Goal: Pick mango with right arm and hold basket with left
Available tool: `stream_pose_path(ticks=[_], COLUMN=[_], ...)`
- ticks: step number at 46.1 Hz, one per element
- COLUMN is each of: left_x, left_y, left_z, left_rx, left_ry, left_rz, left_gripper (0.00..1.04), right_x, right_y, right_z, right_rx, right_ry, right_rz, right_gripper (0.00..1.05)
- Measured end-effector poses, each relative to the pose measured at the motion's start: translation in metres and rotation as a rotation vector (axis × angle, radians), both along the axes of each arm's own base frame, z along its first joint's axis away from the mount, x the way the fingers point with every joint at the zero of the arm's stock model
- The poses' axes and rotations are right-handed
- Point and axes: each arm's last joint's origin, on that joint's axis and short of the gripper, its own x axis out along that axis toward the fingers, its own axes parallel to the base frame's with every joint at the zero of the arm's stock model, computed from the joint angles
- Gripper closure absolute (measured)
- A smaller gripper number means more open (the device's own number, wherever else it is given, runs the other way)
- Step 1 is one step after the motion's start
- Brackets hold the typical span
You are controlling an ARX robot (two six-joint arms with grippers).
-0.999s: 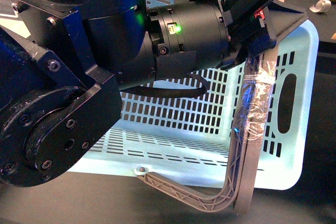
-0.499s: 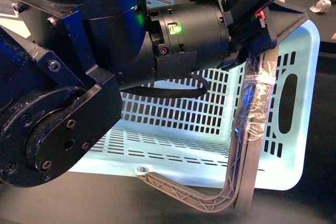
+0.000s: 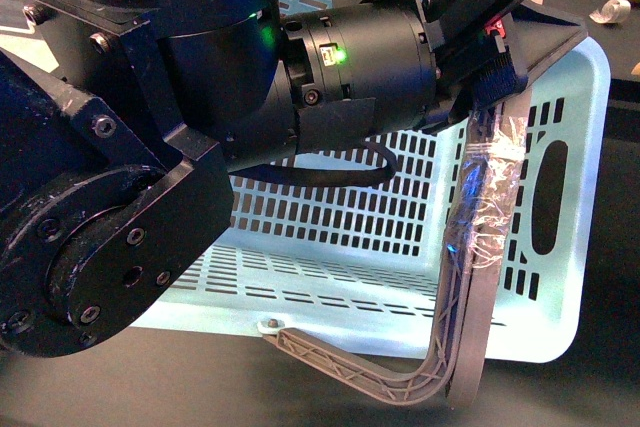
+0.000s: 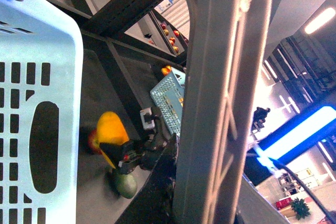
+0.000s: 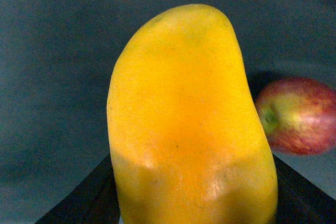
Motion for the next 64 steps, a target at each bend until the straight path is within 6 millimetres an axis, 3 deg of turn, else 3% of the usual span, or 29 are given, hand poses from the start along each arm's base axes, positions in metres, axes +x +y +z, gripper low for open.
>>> stream_pose_path(ticks=[8,17,27,33,44,52,58,64], left_x=[0.0,0.0,0.0,0.0,0.0,0.0,0.0,-0.001], left_y=[0.0,0.0,0.0,0.0,0.0,0.0,0.0,0.0], left_z=[0.0,0.0,0.0,0.0,0.0,0.0,0.0,-0.002], left_rx=[0.0,0.0,0.0,0.0,0.0,0.0,0.0,0.006], left_ry=[0.0,0.0,0.0,0.0,0.0,0.0,-0.001,0.013], left_rz=[0.0,0.0,0.0,0.0,0.0,0.0,0.001,-0.006], left_gripper=[0.95,0.95,0.95,0.95,0.95,0.95,0.95,0.95], right_x=[0.0,-0.004,-0.009,-0.009,0.002,0.004,0.004,-0.005], right_y=[0.029,0.053,0.087,0.114,0.151,0.156,0.157,0.151], right_z=[0.062,0.105,0.138,0.14,0.116,0.109,0.12,0.141], right_rx=[0.089,0.148,0.178,0.191,0.183,0.192,0.196,0.197], right_ry=[-0.127,-0.22,-0.295,-0.291,-0.221,-0.209,-0.251,-0.316], right_rz=[0.111,0.219,0.357,0.46,0.517,0.51,0.51,0.508], right_gripper=[0.43,0.43,0.43,0.43,0.44,0.28,0.06,0.08])
